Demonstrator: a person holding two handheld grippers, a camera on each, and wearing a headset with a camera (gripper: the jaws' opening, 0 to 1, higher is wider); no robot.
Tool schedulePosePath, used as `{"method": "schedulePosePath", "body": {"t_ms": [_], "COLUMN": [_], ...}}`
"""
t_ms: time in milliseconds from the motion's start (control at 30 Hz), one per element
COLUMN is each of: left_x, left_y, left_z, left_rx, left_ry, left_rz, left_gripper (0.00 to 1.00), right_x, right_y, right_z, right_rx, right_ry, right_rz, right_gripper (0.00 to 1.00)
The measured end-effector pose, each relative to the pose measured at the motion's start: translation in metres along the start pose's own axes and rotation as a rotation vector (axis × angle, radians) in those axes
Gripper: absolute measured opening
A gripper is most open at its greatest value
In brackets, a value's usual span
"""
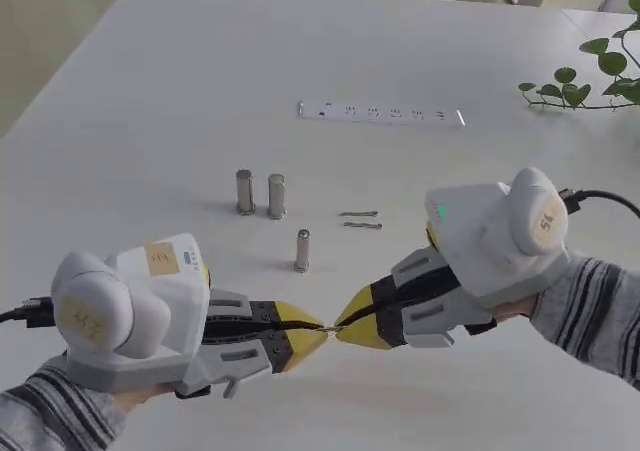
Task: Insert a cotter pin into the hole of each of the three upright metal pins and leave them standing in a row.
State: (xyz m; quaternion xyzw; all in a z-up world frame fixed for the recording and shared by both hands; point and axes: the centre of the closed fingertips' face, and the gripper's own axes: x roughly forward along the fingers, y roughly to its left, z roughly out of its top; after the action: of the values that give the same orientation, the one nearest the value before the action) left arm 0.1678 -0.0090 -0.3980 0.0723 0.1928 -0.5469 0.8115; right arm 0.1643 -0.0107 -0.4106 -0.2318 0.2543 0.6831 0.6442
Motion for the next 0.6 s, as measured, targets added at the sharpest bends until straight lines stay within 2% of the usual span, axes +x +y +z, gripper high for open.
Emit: {"method": "schedulePosePath", "body": {"t_ms": [167, 300, 467, 600], "left_x": [0.002, 0.003, 0.003, 0.003], "left_y": [0.007, 0.015, 0.032, 0.044], "left_z": [-0.003, -0.009, -0.011, -0.008], "left_rx": [0.01, 0.012, 0.004, -0.052], "left_ry": [0.005, 0.028, 0.018, -0.021], "left_rz": [0.032, 0.075, 0.16, 0.218], "left_gripper": [0.01, 0.11, 0.18, 0.19], "right_x": [0.001, -0.001, -0.005, -0.006], "right_y": [-0.004, -0.014, -0.032, -0.045], "right_z": [0.0, 0.0, -0.005, -0.007], "right_rx": [-0.038, -0.04, -0.033, -0.029], "right_ry": [0.014, 0.009, 0.019, 0.024], "right_rz": [-0.015, -0.046, -0.1, -0.124], "right_gripper": [0.0, 0.0, 0.0, 0.0]}}
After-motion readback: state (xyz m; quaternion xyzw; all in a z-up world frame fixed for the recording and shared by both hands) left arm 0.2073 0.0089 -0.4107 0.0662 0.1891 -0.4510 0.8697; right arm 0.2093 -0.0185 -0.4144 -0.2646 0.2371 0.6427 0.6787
